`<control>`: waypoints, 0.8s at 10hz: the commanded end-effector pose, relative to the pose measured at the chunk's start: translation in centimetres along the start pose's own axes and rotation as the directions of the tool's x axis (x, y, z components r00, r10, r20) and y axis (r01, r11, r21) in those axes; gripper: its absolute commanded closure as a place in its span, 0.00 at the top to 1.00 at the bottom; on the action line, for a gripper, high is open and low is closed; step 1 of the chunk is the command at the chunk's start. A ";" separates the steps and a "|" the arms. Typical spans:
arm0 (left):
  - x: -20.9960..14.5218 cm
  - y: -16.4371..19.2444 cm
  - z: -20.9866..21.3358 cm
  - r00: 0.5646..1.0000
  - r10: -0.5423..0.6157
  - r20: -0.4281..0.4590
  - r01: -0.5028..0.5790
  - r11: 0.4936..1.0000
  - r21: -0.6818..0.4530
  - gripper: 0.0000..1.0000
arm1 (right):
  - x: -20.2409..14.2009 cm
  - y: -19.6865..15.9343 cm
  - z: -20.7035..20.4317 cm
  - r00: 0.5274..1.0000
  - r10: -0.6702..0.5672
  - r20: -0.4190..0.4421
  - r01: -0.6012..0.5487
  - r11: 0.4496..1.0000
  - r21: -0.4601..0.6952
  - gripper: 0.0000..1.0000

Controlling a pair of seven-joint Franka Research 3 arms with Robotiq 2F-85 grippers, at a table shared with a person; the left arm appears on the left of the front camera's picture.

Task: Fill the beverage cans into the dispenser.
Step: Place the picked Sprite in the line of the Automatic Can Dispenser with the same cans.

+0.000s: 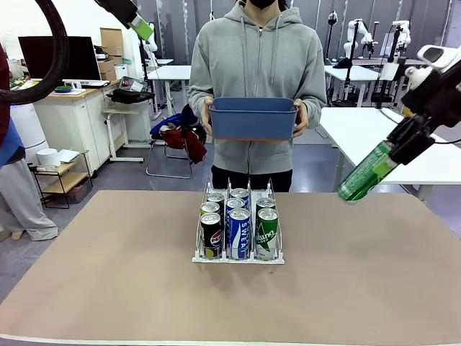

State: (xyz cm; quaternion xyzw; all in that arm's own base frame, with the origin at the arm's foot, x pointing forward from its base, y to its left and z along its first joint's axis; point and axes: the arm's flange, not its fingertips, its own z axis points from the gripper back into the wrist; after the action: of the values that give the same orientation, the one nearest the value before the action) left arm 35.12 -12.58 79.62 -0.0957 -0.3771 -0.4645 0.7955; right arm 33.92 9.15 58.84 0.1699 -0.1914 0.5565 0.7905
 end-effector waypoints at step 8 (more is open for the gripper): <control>-0.6 -0.2 -0.1 1.000 0.003 0.004 -0.003 1.000 -0.014 1.00 | 6.4 6.8 -13.9 0.979 0.141 -0.149 -0.152 0.986 -0.063 0.58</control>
State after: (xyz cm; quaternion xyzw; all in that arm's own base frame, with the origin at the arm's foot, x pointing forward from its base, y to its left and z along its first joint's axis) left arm 35.10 -12.58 79.62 -0.0952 -0.3771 -0.4644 0.7957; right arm 30.43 22.66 50.85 0.1018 -0.1582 0.6208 0.7611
